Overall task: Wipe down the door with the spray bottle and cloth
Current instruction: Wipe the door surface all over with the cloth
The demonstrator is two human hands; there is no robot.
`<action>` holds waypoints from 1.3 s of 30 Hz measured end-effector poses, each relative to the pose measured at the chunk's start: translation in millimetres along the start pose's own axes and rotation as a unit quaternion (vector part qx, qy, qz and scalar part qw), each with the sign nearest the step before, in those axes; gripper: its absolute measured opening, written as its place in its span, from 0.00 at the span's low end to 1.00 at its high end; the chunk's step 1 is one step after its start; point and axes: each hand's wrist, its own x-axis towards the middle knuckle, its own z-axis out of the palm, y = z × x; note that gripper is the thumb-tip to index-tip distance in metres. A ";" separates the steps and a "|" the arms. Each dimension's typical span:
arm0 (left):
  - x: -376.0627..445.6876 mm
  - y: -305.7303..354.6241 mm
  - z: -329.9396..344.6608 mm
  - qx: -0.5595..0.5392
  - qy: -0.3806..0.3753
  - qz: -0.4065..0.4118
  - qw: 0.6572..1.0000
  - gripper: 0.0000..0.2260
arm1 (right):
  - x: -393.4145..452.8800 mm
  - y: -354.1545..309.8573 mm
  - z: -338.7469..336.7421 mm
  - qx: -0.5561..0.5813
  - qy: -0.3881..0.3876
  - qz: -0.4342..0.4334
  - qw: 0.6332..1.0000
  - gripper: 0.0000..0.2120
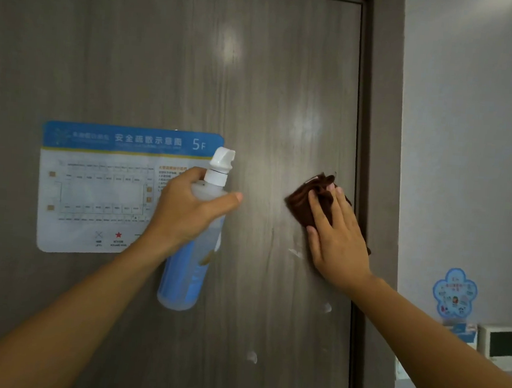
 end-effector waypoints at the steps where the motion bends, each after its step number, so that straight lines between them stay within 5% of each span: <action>1: 3.2 -2.1 -4.0 -0.003 -0.016 -0.008 1.000 0.24 | -0.4 -0.7 0.0 -0.001 0.002 0.001 1.000 0.29; 13: 18.7 -14.2 -21.5 -0.035 -0.034 -0.013 0.999 0.19 | 2.3 -8.0 1.9 0.035 0.030 0.016 0.999 0.28; 22: 20.0 -18.6 -19.8 -0.121 -0.041 -0.019 0.992 0.12 | -41.8 -48.2 27.2 0.067 0.078 0.163 0.981 0.29; 29: 20.3 -25.0 -21.3 -0.118 -0.043 -0.019 0.992 0.13 | -41.4 -47.0 19.4 -0.006 -0.019 -0.038 0.999 0.29; 35: 21.8 -23.9 -19.3 -0.099 -0.051 -0.006 0.994 0.17 | -23.2 -23.1 12.9 0.039 0.037 0.133 0.990 0.29; 39: 18.7 -23.6 -16.1 -0.090 -0.037 0.012 0.995 0.19 | -50.3 -39.0 22.4 0.022 0.000 0.044 0.999 0.29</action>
